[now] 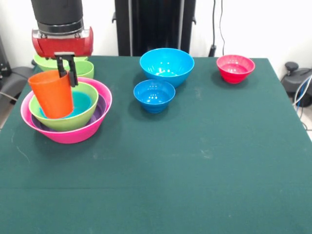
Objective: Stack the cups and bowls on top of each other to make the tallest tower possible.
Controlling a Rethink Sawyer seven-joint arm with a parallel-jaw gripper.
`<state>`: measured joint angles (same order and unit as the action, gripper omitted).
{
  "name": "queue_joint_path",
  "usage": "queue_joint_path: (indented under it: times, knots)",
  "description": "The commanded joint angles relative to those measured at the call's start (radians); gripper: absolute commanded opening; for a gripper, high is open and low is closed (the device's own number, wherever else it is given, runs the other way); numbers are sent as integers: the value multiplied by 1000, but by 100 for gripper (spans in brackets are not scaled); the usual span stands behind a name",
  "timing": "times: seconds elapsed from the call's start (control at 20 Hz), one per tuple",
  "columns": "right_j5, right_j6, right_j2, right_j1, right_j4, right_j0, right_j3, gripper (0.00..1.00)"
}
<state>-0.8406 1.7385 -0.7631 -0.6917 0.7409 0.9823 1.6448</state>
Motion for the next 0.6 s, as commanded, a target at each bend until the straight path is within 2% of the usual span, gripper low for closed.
queue_joint_path:
  times: [0.05,0.6]
  knots:
    - [-119,-224,61,-34,50,-24,86,0]
    - [-86,-195,86,-15,59,-17,122,0]
